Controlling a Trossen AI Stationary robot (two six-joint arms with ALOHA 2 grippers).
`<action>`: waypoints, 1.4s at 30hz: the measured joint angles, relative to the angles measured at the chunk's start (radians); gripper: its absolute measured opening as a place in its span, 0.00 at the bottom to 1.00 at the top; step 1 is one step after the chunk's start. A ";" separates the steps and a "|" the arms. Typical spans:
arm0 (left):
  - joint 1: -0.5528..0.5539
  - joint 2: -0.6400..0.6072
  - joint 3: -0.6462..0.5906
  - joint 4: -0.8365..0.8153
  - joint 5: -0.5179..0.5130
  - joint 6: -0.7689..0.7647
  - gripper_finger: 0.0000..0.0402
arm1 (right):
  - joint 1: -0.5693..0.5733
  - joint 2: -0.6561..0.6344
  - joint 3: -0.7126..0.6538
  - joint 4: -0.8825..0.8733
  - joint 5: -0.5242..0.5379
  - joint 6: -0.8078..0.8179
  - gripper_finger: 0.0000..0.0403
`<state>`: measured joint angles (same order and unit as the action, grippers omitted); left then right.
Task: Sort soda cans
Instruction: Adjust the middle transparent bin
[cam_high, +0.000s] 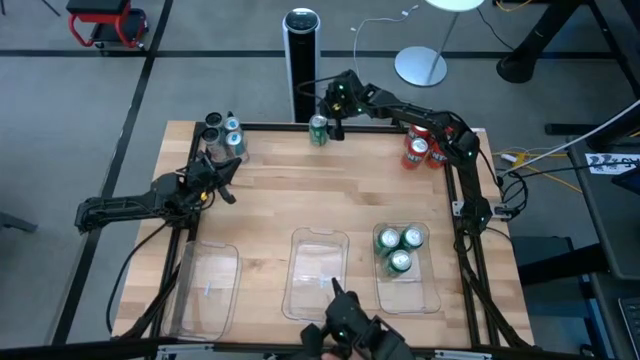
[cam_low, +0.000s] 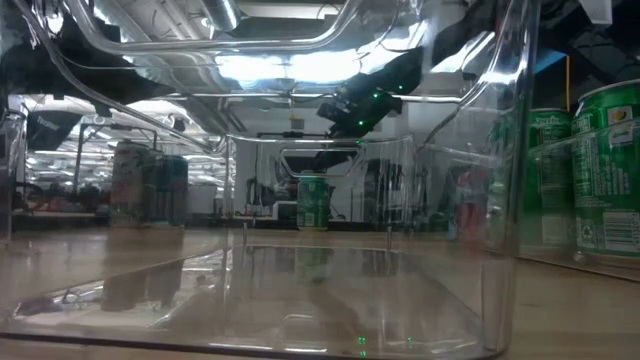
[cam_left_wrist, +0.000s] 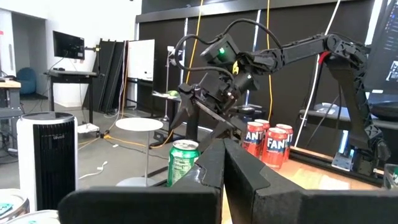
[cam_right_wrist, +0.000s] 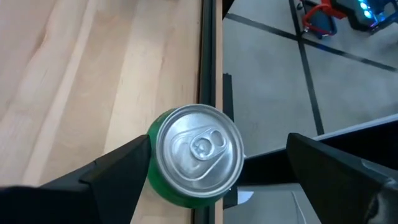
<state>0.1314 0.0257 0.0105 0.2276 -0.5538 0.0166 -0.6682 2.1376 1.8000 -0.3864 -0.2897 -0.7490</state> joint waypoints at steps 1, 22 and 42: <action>0.000 0.000 0.000 0.000 0.000 0.000 0.00 | 0.000 0.000 0.000 -0.001 0.000 -0.012 0.93; 0.000 0.000 0.000 -0.003 0.000 0.010 0.00 | 0.267 -0.262 0.000 -0.397 0.045 -0.221 0.93; 0.000 0.000 0.000 -0.010 0.000 -0.033 0.00 | 0.790 -0.269 0.000 -0.500 0.326 0.143 0.93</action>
<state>0.1317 0.0257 0.0105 0.2173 -0.5537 -0.0162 0.1215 1.8683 1.7999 -0.8863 0.0360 -0.6058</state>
